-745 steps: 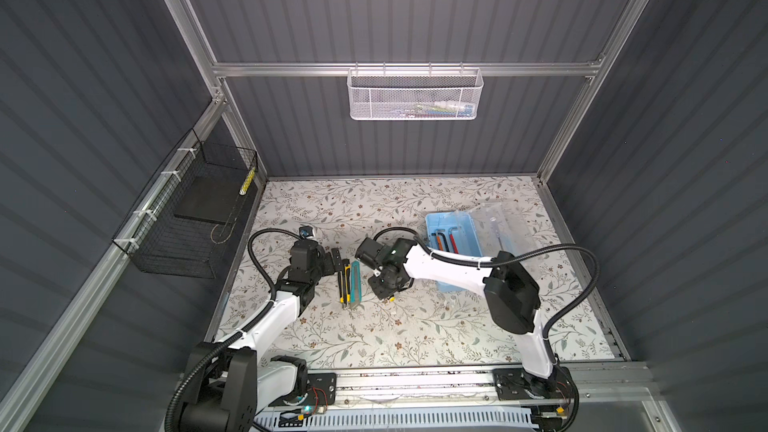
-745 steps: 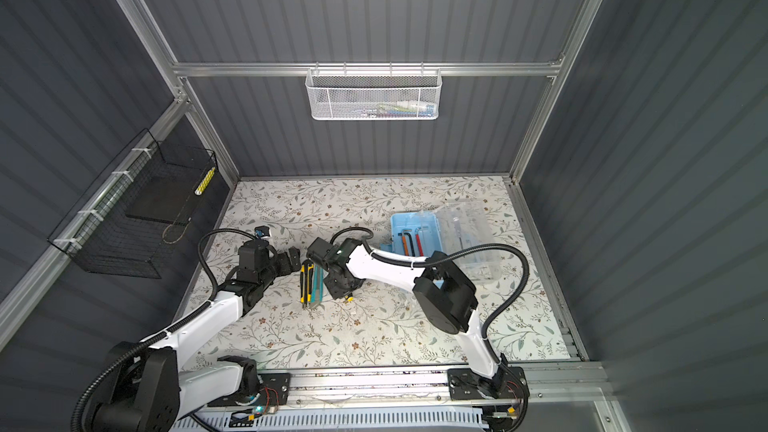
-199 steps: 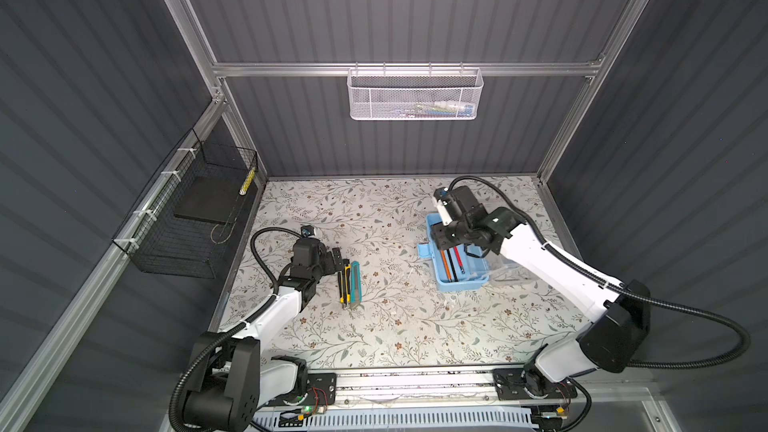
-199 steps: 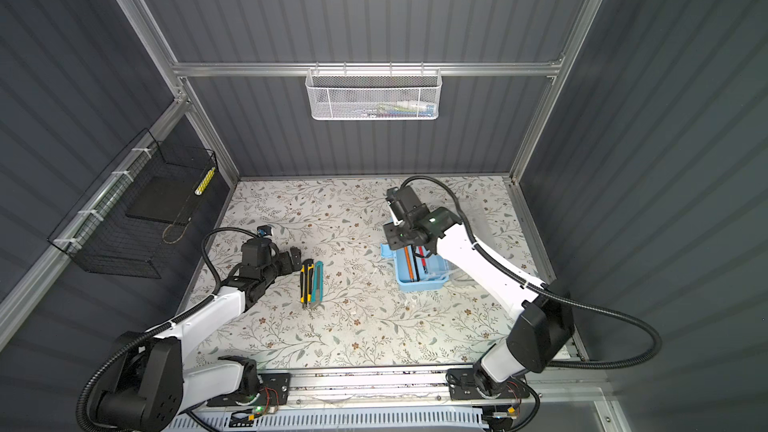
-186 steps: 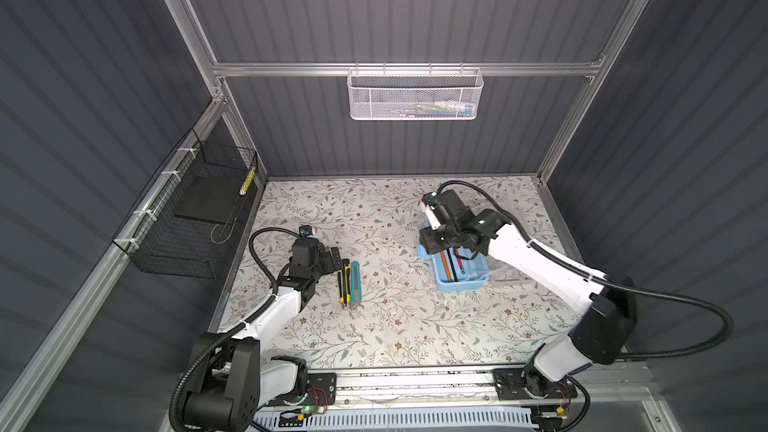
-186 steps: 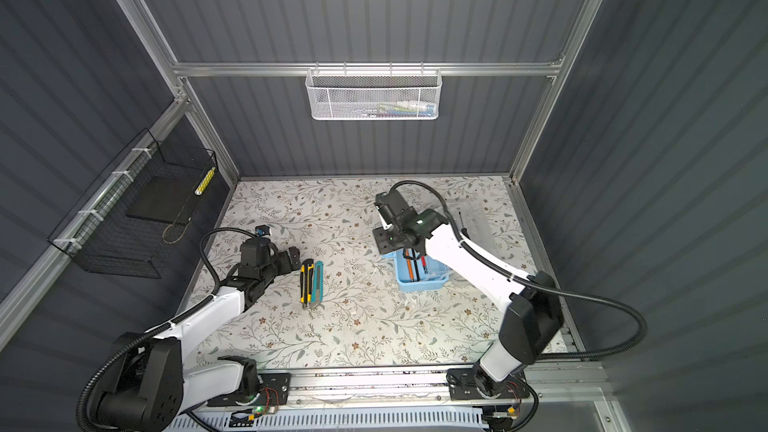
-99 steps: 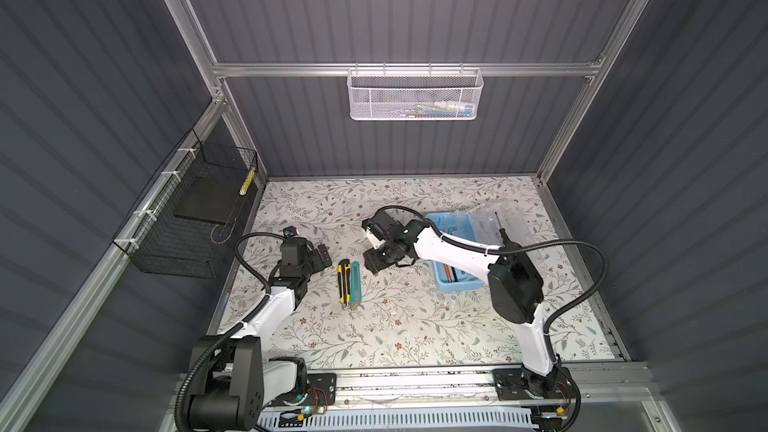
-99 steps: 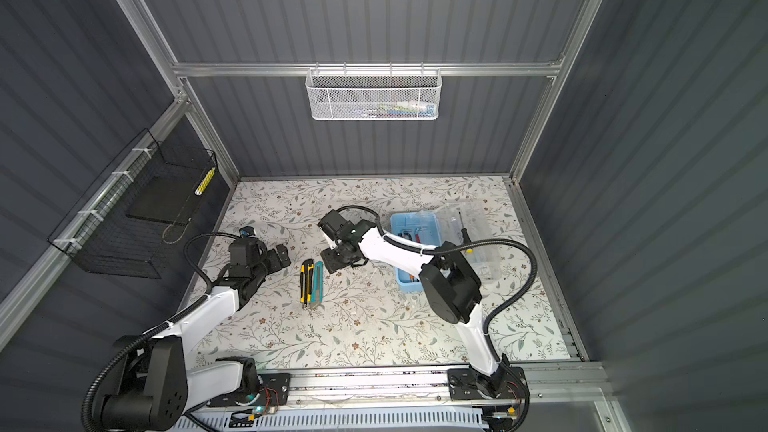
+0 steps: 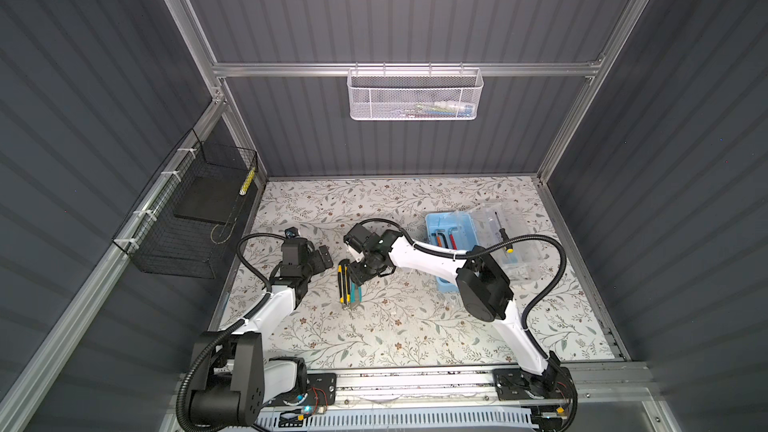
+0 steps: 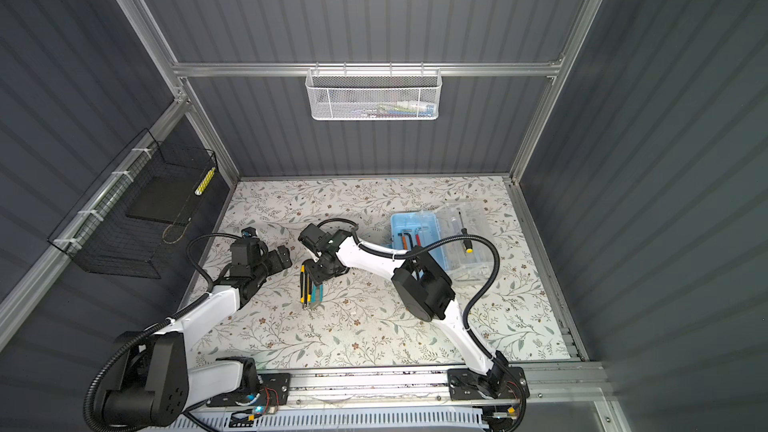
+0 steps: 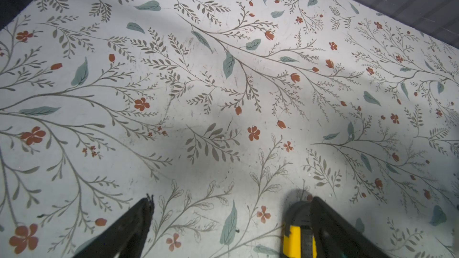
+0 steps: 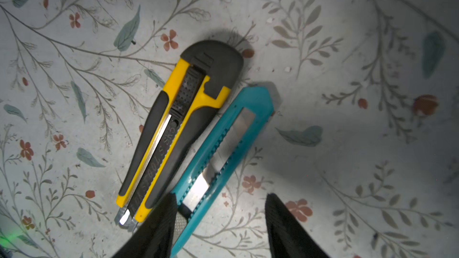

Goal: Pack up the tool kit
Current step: 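Move the right gripper over the teal utility knife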

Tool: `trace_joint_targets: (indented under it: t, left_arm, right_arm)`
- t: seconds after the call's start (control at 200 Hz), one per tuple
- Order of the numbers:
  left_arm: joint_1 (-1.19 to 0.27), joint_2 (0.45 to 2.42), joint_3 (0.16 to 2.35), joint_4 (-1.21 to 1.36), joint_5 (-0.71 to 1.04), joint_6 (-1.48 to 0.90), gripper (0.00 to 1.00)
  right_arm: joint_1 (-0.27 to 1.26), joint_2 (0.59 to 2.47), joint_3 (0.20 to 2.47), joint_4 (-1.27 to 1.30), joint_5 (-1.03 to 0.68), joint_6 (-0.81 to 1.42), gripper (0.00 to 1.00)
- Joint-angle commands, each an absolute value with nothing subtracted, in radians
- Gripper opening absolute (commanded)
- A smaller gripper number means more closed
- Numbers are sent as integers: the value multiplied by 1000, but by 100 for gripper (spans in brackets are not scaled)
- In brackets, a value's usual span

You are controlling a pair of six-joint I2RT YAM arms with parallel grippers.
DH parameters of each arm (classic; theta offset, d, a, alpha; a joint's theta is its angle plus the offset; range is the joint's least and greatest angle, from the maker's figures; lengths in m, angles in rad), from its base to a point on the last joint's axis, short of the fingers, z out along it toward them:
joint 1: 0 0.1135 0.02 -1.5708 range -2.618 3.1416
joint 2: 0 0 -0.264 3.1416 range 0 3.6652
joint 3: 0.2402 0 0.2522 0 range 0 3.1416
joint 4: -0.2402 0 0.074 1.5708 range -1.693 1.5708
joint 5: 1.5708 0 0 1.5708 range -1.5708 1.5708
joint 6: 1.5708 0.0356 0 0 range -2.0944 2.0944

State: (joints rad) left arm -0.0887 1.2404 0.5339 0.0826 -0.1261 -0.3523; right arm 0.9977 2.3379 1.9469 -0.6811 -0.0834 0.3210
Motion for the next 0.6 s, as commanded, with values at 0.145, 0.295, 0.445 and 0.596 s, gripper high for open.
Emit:
trace_joint_targets:
  t: [0.145,0.295,0.445,0.596]
  left_arm:
    - [-81,1242,549,68,-109,-359,100]
    - [-81,1246,552,66,-106,-358,100]
    - [-81,1246,552,66,-105,-356,100]
    - [-81,1244,551,67,-103,-355,100]
  right_arm:
    - [1028,2372,1988,-744,-67,299,62]
    - [1031,2407,2015,-777,-56,305,62]
    - [1033,2429,2052,-824,-19,289,63]
    - [1031,2429,2058,-864,15,257,64]
